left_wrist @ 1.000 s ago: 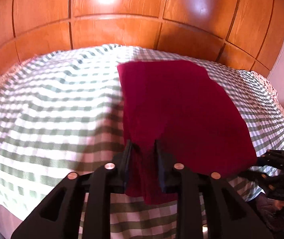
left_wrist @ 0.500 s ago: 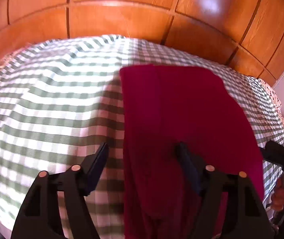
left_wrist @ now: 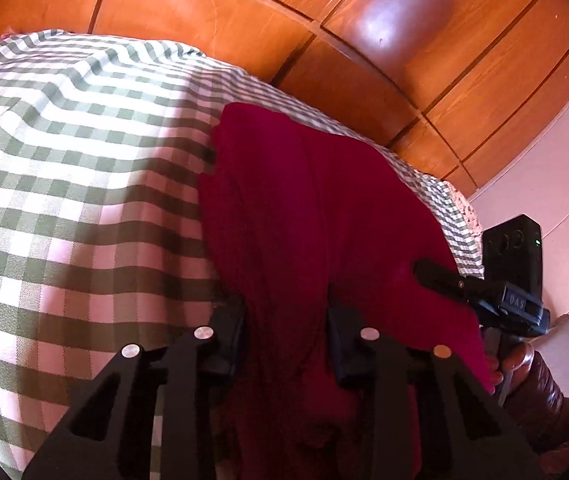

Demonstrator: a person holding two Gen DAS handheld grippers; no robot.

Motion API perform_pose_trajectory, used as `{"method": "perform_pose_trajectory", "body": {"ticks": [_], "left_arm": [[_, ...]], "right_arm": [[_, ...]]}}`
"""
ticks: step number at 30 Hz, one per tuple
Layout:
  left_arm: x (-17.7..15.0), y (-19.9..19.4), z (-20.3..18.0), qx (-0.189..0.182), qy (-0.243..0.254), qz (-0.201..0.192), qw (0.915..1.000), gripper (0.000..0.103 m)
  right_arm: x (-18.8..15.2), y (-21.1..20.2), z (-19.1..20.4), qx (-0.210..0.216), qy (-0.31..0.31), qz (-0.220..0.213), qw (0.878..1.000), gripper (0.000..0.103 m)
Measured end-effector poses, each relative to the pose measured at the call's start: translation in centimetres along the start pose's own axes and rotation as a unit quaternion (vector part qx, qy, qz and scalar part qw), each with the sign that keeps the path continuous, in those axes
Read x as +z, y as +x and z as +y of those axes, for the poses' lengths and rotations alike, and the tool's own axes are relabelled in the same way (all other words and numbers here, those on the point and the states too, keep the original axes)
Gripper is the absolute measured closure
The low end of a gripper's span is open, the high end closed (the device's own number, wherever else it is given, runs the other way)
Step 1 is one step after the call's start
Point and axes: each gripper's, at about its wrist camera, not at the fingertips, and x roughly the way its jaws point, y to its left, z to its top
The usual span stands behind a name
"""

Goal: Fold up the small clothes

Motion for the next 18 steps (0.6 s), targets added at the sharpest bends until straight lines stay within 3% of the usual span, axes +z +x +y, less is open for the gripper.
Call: {"method": "perform_pose_trajectory", "body": {"ticks": [3, 8, 18], "left_arm": [[0.4, 0.6, -1.9, -0.013, 0.018, 0.005, 0.9997, 0.075], [1.5, 3.4, -6.6, -0.052, 0.062, 0.022, 0.9965, 0.076], [6.0, 14.3, -22.2, -0.097, 0.185, 0.064, 0.9759, 0.077]], "right_arm": [[-0.6, -2.5, 1.6, -0.027, -0.038, -0.017, 0.999, 0.054], [-0.5, -7.3, 0.2, -0.067, -0.040, -0.059, 0.995, 0.055], [-0.2, -19.0, -8.4, -0.170, 0.035, -0.165, 0.971, 0.055]]}}
